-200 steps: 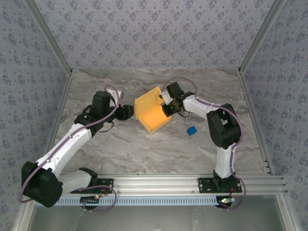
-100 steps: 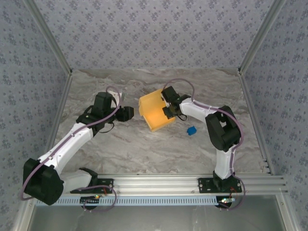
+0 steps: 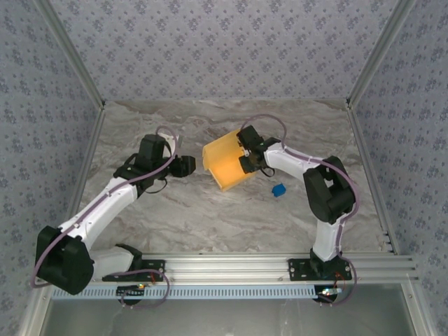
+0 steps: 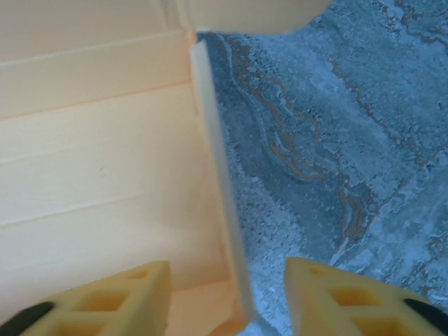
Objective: Fold the paper box
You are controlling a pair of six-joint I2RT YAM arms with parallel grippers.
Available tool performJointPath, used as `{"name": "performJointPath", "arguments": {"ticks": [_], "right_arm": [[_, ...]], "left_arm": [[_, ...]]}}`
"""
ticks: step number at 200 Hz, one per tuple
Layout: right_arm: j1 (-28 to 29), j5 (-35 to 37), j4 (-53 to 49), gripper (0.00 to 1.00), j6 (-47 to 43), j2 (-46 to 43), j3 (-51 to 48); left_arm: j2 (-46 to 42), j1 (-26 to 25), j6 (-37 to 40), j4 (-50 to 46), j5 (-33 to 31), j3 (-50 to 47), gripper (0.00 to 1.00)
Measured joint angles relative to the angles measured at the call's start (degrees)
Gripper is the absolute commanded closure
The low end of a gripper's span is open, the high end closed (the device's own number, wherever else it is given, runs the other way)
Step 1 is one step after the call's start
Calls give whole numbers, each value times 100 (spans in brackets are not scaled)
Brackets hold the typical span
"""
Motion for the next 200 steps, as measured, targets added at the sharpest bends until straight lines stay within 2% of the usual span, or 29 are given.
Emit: {"name": "performJointPath", "arguments": {"ticks": [23, 60, 126, 200], "right_arm": [[-155, -450, 131, 39, 105, -131, -201], [-426, -1126, 494, 39, 210, -144, -573], [-437, -2037, 1185, 40, 210, -271, -1134], [-208, -2446, 1690, 30, 501, -813, -1827]], "left_arm": [[13, 0, 0, 15, 0, -116, 39], [66, 0, 0, 26, 0, -166, 39], [136, 0, 2, 195, -2, -177, 39], [396, 0, -4, 317, 0, -328, 39]]}}
